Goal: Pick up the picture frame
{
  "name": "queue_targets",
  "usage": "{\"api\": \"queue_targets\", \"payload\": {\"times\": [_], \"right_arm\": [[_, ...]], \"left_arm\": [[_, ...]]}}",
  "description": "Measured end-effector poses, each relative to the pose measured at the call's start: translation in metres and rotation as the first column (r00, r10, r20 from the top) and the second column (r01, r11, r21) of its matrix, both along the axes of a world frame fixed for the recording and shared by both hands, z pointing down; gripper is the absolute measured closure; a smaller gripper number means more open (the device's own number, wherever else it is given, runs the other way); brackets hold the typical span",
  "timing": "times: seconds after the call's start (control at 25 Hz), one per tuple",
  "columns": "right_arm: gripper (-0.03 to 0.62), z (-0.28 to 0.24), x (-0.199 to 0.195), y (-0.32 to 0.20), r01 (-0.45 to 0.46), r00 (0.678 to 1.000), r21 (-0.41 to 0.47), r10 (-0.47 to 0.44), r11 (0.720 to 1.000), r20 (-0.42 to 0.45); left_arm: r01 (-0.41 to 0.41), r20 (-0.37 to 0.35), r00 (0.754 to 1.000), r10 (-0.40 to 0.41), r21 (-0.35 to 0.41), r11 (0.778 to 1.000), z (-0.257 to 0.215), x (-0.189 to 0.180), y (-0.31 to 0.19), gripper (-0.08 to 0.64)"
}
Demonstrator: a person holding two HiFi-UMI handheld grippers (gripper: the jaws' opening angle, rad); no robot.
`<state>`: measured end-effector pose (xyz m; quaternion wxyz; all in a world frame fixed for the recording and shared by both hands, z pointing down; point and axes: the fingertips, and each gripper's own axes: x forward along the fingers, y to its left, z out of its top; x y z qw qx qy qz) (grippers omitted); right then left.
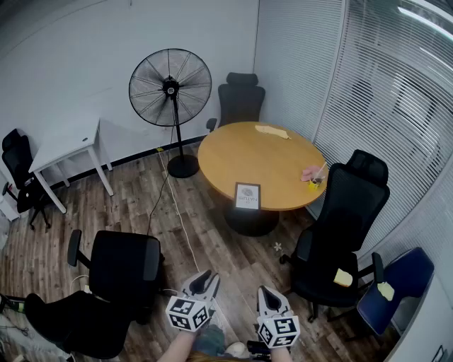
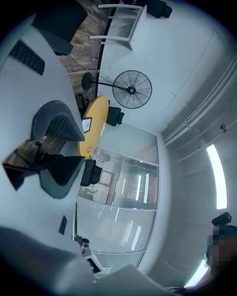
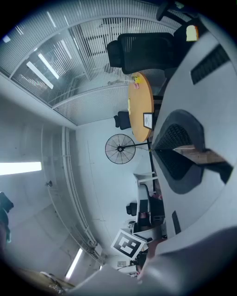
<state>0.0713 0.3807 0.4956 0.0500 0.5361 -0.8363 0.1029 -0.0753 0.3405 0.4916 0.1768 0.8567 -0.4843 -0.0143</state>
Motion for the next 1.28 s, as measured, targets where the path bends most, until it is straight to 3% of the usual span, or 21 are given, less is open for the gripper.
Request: {"api": "queue_targets", "payload": {"times": [0.48,0.68,0.88,1.08,1.28], "right_arm": [[0.580,-0.002,0.000,0.017,0.012,1.000,0.003,-0.012,1.000,0.009],[0.580,0.002,0.007,0.017,0.042,0.998,-0.002,-0.042,0.999,-0.038],[0.580,0.005,0.020,0.006,0.029,0.999,-0.007,-0.029,1.000,0.019],[0.580,0.011,0.028,-0.030,0.022,1.000,-0.019,-0.021,1.000,0.017],[0.580,0.030,0.043,-0.101,0.000,1.000,-0.050,0.000,0.999,0.007]], "left_arm": [[0.018,-0.028,0.999,-0.018,-0.014,1.000,-0.004,-0.002,0.016,0.426],[0.023,-0.060,0.998,-0.024,-0.021,1.000,-0.007,0.006,0.012,0.417],[0.022,-0.077,0.997,-0.027,-0.061,0.998,0.006,0.011,0.001,0.422],[0.013,-0.098,0.995,-0.022,-0.084,0.996,0.018,0.019,-0.039,0.423],[0.018,-0.118,0.993,-0.029,-0.099,0.995,0.031,0.025,-0.119,0.423]]}}
